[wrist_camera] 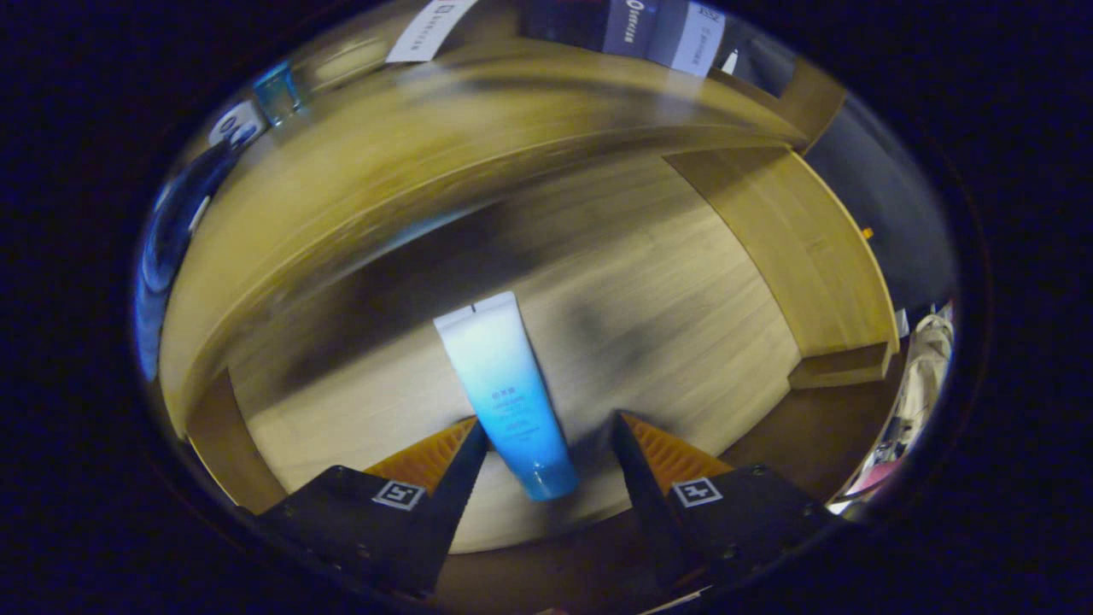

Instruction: Pull open the drawer, take out the items inside it, and place them on the countertop above the cabinet.

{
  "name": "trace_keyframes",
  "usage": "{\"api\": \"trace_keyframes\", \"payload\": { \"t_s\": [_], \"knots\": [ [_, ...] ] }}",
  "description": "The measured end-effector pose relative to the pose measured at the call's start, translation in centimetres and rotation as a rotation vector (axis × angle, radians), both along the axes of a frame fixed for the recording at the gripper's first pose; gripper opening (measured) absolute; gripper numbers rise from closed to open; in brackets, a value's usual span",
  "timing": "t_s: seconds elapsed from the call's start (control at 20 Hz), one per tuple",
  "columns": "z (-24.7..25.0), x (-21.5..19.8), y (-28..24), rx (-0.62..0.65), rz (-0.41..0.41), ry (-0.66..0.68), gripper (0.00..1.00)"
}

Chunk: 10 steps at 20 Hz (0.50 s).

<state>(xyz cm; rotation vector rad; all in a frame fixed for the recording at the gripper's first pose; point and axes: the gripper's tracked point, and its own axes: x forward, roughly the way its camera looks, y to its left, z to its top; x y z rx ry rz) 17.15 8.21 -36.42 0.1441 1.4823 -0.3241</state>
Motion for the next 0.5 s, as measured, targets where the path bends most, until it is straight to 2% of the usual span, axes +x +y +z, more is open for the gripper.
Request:
{"api": "trace_keyframes", "payload": {
  "t_s": [0.5],
  "knots": [
    [-0.12,0.02,-0.17,0.016,-0.015,0.004,0.90]
  ]
}}
